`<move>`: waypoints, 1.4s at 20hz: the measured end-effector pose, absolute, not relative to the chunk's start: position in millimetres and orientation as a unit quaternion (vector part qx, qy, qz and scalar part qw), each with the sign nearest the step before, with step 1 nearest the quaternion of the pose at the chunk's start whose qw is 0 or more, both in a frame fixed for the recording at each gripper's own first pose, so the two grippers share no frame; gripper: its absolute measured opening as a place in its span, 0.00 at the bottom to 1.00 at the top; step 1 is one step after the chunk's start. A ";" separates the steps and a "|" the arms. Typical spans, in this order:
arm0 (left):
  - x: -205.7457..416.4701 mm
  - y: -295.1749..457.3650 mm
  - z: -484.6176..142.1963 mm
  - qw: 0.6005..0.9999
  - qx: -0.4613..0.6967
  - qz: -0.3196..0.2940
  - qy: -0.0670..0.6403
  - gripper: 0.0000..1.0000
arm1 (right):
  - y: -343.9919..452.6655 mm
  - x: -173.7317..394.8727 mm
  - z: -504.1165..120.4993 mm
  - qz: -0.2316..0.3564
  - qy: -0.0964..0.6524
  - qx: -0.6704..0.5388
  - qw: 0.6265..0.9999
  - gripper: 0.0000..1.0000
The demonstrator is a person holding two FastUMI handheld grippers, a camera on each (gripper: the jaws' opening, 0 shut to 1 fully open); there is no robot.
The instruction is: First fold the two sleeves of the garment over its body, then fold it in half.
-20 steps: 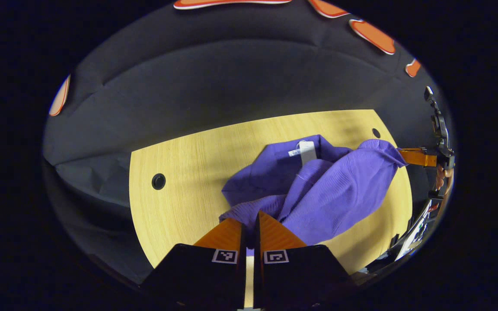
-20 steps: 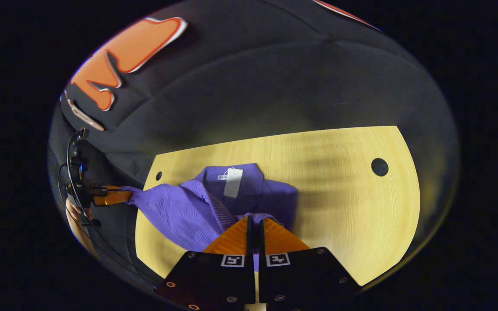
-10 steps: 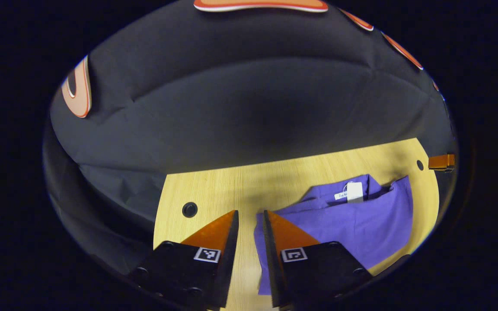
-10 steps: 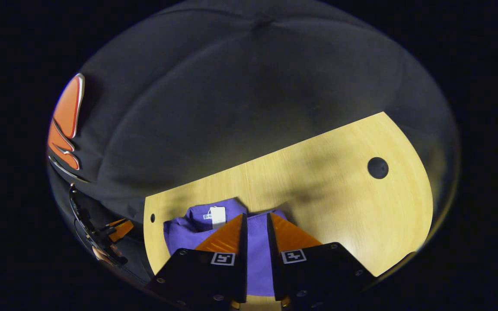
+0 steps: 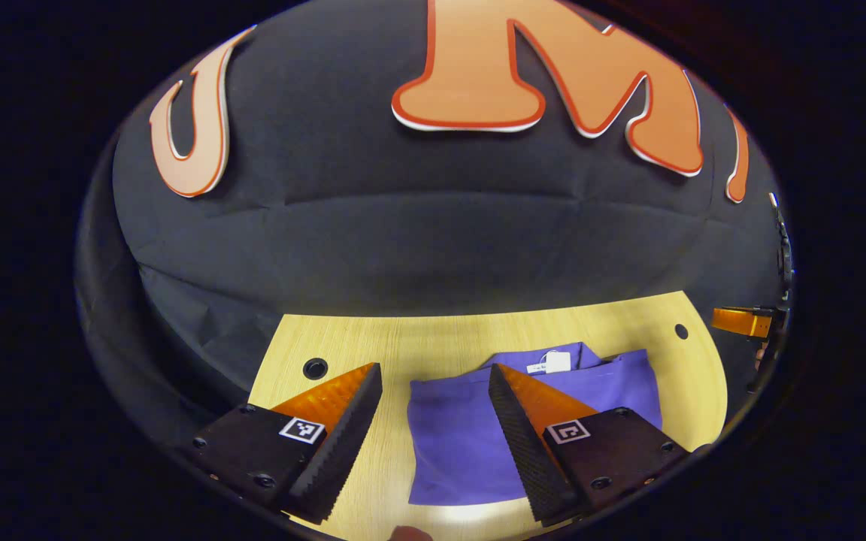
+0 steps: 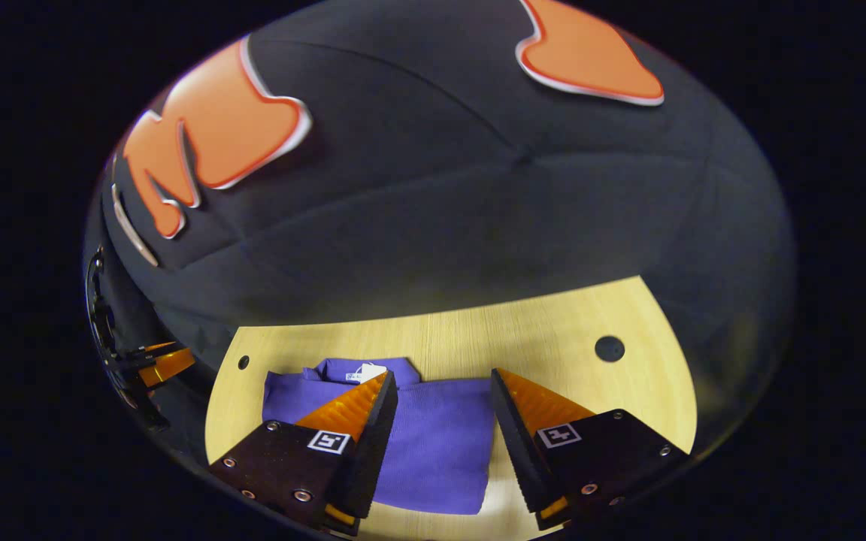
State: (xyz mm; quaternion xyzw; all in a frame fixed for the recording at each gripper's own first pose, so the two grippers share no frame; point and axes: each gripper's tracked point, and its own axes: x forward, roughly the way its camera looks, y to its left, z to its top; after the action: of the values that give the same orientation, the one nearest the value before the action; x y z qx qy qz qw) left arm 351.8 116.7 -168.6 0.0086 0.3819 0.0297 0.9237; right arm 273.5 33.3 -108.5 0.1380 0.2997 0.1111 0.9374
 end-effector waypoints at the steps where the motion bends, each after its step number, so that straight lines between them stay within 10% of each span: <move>1: 344.9 114.5 -160.2 0.925 0.005 0.026 0.379 0.90 | 36.7 265.5 -94.9 0.116 0.286 0.135 0.941 0.76; 2: 338.7 111.6 -151.1 0.929 0.001 0.023 0.370 0.92 | 41.2 256.8 -83.0 0.120 0.276 0.133 0.944 0.67; 3: 332.1 106.5 -141.5 0.931 -0.005 0.017 0.365 0.93 | 45.9 248.4 -72.4 0.126 0.267 0.132 0.946 0.83; 9: 282.5 95.2 -91.4 0.947 -0.007 0.006 0.321 0.93 | 67.6 200.3 -22.5 0.141 0.201 0.093 0.965 0.95; 28: 164.3 70.2 6.0 0.997 -0.032 0.027 0.071 0.93 | 114.5 86.5 45.1 0.119 -0.006 0.013 0.993 0.95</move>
State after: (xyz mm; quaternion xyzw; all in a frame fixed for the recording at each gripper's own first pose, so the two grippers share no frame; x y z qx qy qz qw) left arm 164.3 70.2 6.0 -0.0325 0.0709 0.0266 0.9966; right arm 86.5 114.5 45.1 0.0126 -0.0056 0.1187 0.9928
